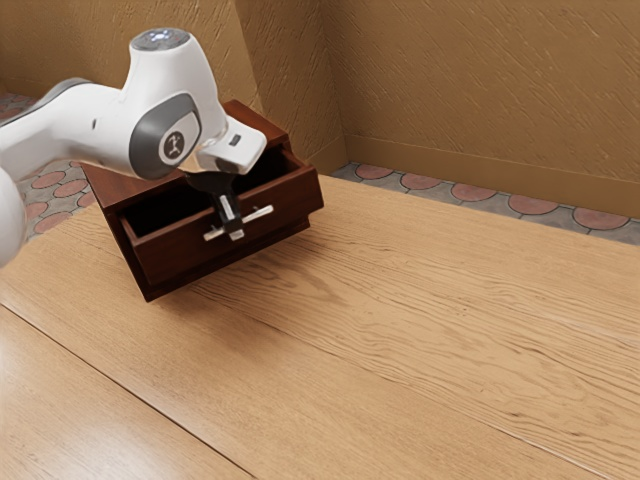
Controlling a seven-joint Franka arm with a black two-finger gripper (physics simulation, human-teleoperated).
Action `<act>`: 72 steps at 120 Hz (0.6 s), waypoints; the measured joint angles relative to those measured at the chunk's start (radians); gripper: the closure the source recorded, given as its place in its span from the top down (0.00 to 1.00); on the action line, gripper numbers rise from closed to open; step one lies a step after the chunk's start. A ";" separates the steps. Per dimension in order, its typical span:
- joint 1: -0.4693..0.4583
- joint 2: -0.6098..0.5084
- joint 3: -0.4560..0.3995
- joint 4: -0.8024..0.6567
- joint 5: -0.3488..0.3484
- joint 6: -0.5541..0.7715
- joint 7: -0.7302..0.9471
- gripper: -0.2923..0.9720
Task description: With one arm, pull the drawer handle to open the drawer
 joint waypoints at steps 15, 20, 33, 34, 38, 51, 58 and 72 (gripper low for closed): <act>0.000 -0.035 -0.012 -0.047 0.000 0.006 -0.011 0.27; 0.000 -0.046 -0.016 -0.061 0.000 0.008 -0.014 0.27; 0.002 -0.069 -0.037 -0.084 0.000 0.012 -0.025 0.27; 0.002 -0.069 -0.039 -0.086 0.000 0.013 -0.026 0.27; 0.001 -0.071 -0.046 -0.091 0.001 0.014 -0.029 0.27; 0.001 -0.081 -0.064 -0.107 0.001 0.016 -0.041 0.27; 0.000 -0.088 -0.073 -0.118 0.001 0.017 -0.047 0.27; 0.000 -0.107 -0.085 -0.133 0.002 0.018 -0.058 0.27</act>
